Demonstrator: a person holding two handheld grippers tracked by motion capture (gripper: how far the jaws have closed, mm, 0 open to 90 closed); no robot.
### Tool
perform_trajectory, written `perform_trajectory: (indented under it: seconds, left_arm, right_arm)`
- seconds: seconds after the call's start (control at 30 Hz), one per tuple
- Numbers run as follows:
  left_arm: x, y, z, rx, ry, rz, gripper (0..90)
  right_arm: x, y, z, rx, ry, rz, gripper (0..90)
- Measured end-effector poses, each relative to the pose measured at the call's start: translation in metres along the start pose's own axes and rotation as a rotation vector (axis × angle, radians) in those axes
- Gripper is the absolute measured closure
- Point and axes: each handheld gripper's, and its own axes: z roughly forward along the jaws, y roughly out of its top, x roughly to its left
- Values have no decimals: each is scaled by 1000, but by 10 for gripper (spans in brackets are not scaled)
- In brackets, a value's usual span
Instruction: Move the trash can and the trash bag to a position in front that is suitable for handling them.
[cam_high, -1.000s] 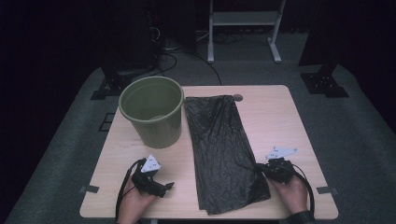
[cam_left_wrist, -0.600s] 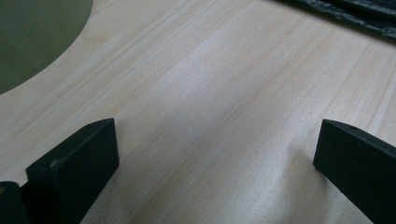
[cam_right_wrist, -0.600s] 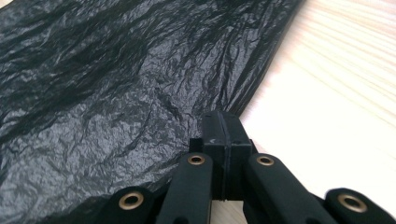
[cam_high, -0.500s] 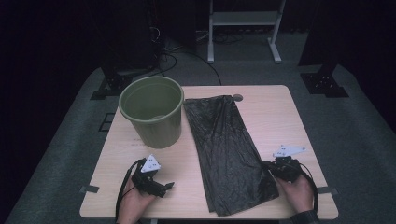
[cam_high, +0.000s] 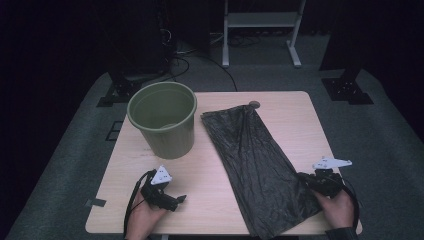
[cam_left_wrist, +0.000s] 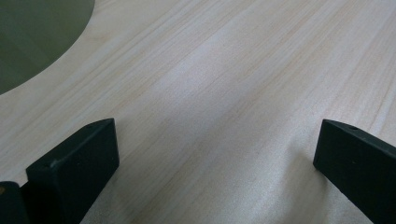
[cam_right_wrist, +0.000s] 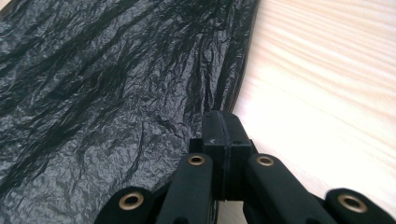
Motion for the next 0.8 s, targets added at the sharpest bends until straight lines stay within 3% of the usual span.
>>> perform_trajectory:
  seconds: [0.4,0.5,0.67,0.73,0.8]
  left_arm:
    - [0,0,0,0,2,-1,0]
    - [0,0,0,0,3,-1,0]
    - [0,0,0,0,3,-2,0]
    - [0,0,0,0,3,-1,0]
    - [0,0,0,0,3,-1,0]
  right_arm:
    - [-13,-24,-24,14,-70,40,900]
    - [-15,-27,-28,3,-78,52,790]
    - [-12,-12,-29,-29,-72,53,648]
    - [-11,-8,-27,-30,-74,46,635]
    - [-9,7,-16,-31,-60,29,622]
